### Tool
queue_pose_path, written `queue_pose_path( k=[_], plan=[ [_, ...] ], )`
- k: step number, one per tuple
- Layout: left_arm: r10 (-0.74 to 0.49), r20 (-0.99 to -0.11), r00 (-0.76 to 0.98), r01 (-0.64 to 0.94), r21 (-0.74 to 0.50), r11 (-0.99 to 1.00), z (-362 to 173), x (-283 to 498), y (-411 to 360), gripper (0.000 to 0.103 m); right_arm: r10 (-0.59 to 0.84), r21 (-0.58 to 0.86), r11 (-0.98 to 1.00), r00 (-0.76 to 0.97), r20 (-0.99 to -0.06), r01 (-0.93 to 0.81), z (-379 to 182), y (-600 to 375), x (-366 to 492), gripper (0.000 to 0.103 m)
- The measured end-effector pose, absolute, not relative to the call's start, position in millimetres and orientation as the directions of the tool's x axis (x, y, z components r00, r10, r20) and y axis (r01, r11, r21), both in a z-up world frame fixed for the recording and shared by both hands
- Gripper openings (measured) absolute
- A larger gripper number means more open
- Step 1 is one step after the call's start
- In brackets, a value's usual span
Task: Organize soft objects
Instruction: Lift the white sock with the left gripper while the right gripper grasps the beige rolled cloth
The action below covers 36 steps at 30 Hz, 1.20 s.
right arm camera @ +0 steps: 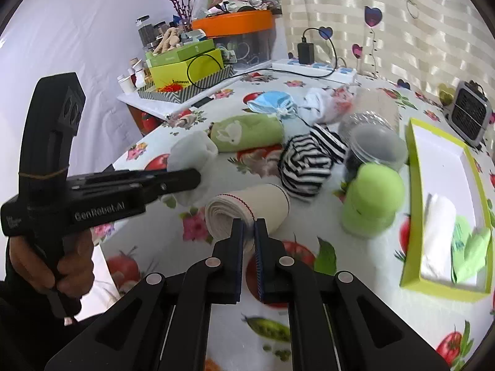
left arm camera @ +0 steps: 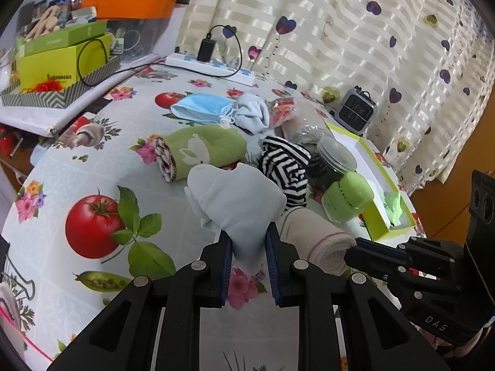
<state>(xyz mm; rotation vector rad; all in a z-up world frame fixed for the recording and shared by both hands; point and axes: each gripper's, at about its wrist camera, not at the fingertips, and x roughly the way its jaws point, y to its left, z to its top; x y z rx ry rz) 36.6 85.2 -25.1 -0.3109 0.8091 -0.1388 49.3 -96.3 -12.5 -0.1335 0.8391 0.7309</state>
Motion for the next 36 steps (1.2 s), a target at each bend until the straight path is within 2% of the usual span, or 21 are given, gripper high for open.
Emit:
queue_pose_path(
  k=[6, 7, 9, 10, 11, 13, 19, 21, 36],
  plan=[
    [-0.248, -0.697, 0.672, 0.017, -0.321, 0.947, -26.5, 34.2, 77.8, 0.019, 0.486, 0.163, 0.77, 0.401, -0.777, -0.617, -27.2, -113.8, 45.4, 0.008],
    [-0.25, -0.699, 0.67, 0.018, -0.321, 0.947, -27.0, 34.3, 76.7, 0.019, 0.484, 0.173, 0.783, 0.411, -0.773, -0.597, -26.5, -118.8, 45.5, 0.013],
    [-0.252, -0.702, 0.666, 0.021, -0.32, 0.947, -28.4, 33.9, 75.0, 0.019, 0.513, 0.217, 0.788, 0.419, -0.749, -0.576, -20.5, -126.2, 46.0, 0.031],
    [-0.253, -0.705, 0.663, 0.02, -0.32, 0.947, -29.2, 34.2, 74.6, 0.019, 0.528, 0.238, 0.789, 0.427, -0.734, -0.566, -16.7, -128.5, 47.1, 0.049],
    [-0.253, -0.707, 0.661, 0.02, -0.32, 0.947, -30.0, 34.6, 74.5, 0.019, 0.534, 0.246, 0.793, 0.441, -0.722, -0.557, -14.2, -128.7, 48.7, 0.055],
    [-0.254, -0.711, 0.656, 0.019, -0.321, 0.947, -31.5, 35.2, 74.2, 0.019, 0.538, 0.247, 0.792, 0.448, -0.714, -0.558, -12.9, -122.5, 51.4, 0.055],
    [-0.254, -0.725, 0.641, 0.016, -0.319, 0.948, -36.5, 33.6, 73.9, 0.019, 0.505, 0.206, 0.773, 0.384, -0.773, -0.6, -38.4, -92.7, 64.1, 0.055],
    [-0.255, -0.728, 0.637, 0.017, -0.317, 0.948, -37.6, 33.1, 73.6, 0.019, 0.507, 0.214, 0.775, 0.382, -0.773, -0.594, -43.0, -94.8, 65.8, 0.046],
    [-0.269, -0.693, 0.669, 0.078, -0.294, 0.953, -13.0, 31.2, 48.8, 0.019, 0.56, 0.242, 0.788, 0.494, -0.665, -0.567, -3.3, -132.8, 53.6, 0.045]
  ],
)
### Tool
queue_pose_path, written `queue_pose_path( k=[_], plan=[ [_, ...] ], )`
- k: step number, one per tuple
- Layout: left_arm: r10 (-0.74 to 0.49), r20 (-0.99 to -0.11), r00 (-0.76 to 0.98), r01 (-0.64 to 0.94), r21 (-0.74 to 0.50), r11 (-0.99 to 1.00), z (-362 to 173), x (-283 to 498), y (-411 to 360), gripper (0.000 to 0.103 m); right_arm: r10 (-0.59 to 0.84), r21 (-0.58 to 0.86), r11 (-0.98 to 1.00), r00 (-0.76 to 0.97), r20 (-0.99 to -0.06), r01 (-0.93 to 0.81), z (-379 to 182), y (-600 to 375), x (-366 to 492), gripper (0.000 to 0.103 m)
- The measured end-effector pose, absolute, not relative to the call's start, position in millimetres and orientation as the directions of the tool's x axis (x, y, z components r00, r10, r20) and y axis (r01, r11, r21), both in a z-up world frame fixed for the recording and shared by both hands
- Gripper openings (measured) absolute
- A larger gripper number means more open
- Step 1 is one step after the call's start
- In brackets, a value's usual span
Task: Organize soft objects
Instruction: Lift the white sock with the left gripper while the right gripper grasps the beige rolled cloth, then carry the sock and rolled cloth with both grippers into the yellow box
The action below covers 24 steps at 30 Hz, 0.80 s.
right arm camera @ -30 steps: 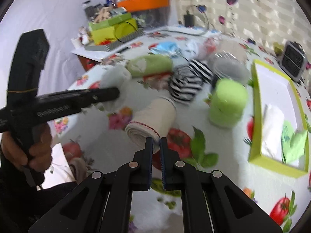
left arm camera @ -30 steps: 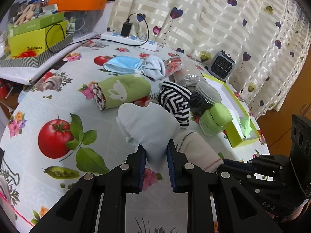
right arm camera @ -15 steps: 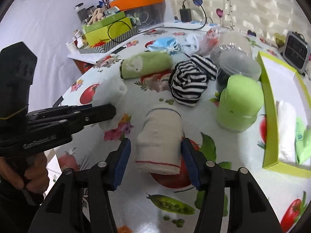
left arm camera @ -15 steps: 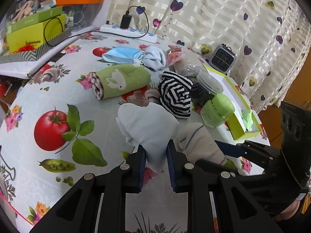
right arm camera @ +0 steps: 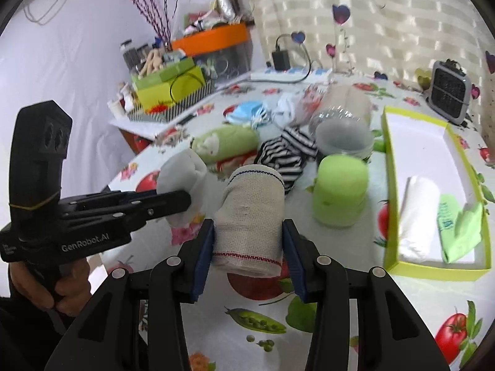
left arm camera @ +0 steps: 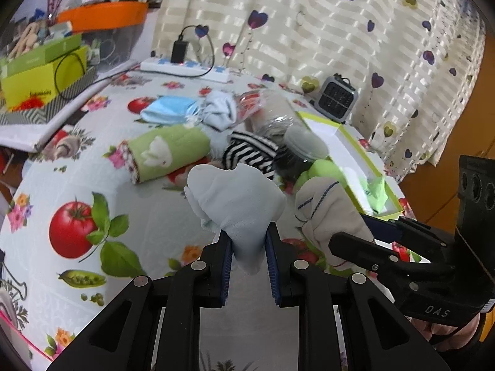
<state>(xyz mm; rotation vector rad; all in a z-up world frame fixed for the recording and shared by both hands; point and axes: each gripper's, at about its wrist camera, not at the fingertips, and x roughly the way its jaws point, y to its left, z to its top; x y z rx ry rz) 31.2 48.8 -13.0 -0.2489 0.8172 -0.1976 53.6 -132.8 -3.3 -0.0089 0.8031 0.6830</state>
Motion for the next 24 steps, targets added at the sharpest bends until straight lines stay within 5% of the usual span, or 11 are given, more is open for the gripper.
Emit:
queue_pose_path(
  k=[24],
  plan=[
    [-0.351, -0.637, 0.686, 0.245, -0.252, 0.936, 35.0, 63.3, -26.2, 0.02, 0.494, 0.231, 0.863, 0.65, -0.578, -0.45, 35.6, -206.4, 60.2, 0.045]
  ],
)
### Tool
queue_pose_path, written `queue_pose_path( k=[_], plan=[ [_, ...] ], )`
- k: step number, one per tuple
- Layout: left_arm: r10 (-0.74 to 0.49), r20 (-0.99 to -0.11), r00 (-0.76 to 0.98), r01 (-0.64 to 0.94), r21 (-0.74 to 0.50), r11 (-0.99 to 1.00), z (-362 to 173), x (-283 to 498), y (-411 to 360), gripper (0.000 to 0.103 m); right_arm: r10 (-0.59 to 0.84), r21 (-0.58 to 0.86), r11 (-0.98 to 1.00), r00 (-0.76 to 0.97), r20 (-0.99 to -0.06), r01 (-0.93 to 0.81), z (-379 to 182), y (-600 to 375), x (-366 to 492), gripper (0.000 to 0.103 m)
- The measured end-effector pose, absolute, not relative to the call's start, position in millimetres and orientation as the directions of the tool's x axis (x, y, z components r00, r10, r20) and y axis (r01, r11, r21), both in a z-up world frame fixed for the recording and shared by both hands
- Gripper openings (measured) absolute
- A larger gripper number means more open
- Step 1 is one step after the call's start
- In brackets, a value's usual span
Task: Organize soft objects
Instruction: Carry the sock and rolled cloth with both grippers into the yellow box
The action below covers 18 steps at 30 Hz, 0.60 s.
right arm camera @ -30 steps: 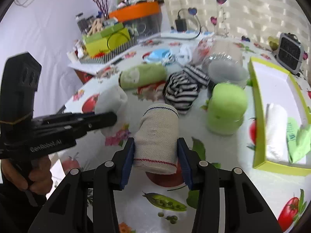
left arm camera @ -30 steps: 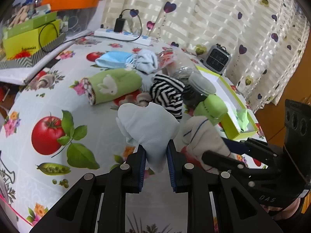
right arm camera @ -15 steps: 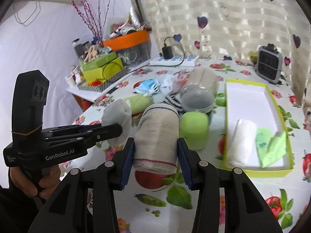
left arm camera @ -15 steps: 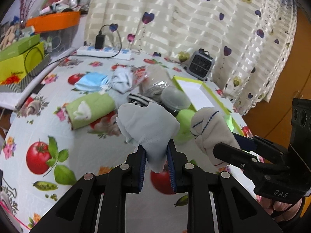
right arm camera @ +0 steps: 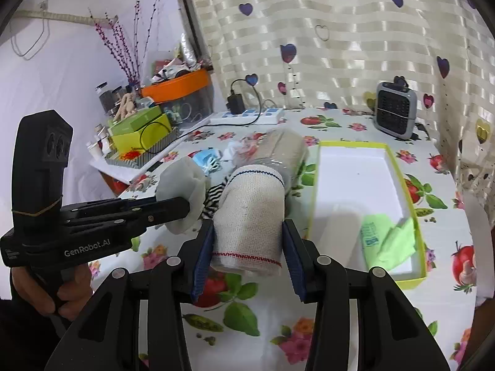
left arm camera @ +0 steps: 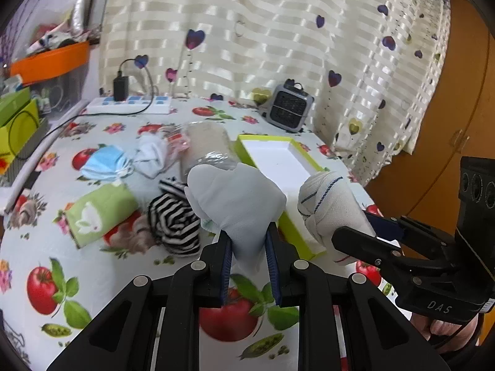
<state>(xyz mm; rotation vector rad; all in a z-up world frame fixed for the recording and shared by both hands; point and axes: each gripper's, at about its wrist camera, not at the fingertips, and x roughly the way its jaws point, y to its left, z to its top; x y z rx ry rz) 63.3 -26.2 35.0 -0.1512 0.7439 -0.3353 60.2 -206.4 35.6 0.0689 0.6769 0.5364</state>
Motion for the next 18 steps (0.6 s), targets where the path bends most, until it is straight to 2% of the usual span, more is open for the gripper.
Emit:
queue_pose_path(
  k=[18],
  plan=[
    [-0.421, -0.638, 0.645, 0.343, -0.25, 0.905, 38.4, 90.1, -78.6, 0.02, 0.377, 0.248, 0.926, 0.723, -0.579, -0.284, 32.8, -276.4, 74.5, 0.045]
  ],
)
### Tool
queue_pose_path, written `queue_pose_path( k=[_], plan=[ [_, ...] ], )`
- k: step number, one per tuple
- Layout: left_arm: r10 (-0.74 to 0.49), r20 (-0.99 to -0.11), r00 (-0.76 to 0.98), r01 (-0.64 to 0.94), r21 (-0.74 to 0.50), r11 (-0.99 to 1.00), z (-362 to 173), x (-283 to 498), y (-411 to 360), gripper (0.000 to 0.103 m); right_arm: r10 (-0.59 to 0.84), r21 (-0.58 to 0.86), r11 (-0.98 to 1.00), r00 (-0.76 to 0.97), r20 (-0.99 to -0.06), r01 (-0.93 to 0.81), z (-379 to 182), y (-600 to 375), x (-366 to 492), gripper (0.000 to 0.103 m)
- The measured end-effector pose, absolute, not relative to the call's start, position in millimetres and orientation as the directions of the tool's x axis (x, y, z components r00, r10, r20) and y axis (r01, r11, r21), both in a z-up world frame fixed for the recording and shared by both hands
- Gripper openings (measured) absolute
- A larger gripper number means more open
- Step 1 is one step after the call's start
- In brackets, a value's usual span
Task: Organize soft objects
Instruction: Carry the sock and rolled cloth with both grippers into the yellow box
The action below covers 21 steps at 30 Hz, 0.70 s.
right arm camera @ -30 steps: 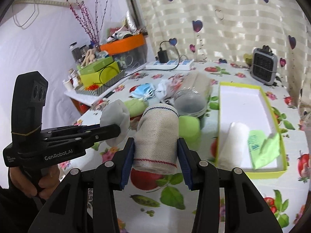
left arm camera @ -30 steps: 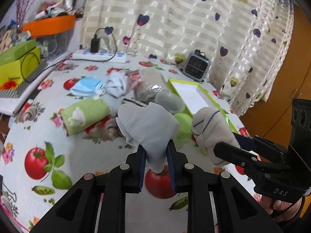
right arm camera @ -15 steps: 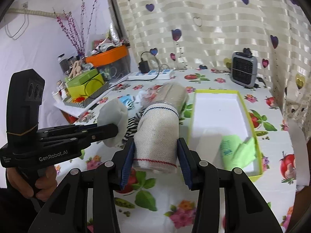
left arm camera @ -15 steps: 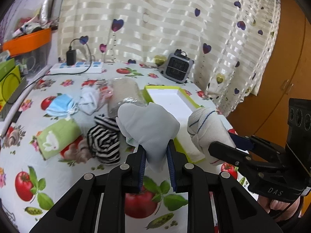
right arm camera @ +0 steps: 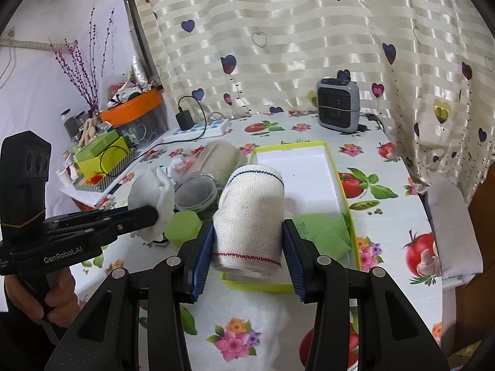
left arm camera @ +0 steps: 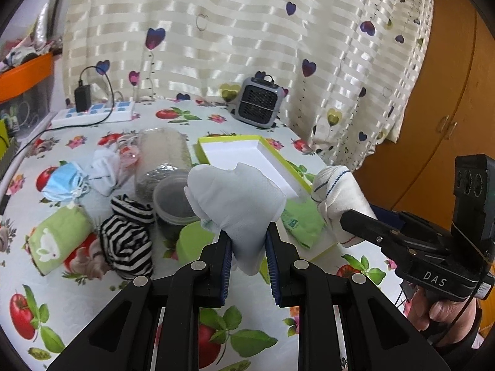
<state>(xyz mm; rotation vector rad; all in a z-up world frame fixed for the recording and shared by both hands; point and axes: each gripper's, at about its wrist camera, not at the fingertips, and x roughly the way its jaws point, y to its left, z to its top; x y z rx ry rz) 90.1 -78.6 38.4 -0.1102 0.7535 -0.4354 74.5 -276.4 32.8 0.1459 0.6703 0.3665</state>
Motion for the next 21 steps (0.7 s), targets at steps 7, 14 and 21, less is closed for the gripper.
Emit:
queue_pose_path(
  k=[7, 14, 21],
  plan=[
    [-0.437, -0.649, 0.623, 0.362, -0.256, 0.896, 32.8, 99.6, -94.1, 0.02, 0.355, 0.255, 0.934, 0.714, -0.603, -0.25, 20.0, -286.9, 87.5, 0.045],
    [-0.445, -0.663, 0.602, 0.37, -0.261, 0.891, 26.0, 111.1, -104.1, 0.02, 0.32, 0.244, 0.947, 0.685, -0.655, -0.21, -3.4, -292.5, 112.9, 0.045],
    [-0.446, -0.683, 0.578, 0.377, -0.261, 0.889, 17.3, 126.9, -116.0, 0.02, 0.299, 0.231, 0.954, 0.629, -0.718, -0.19, -29.3, -294.8, 126.1, 0.046]
  ],
)
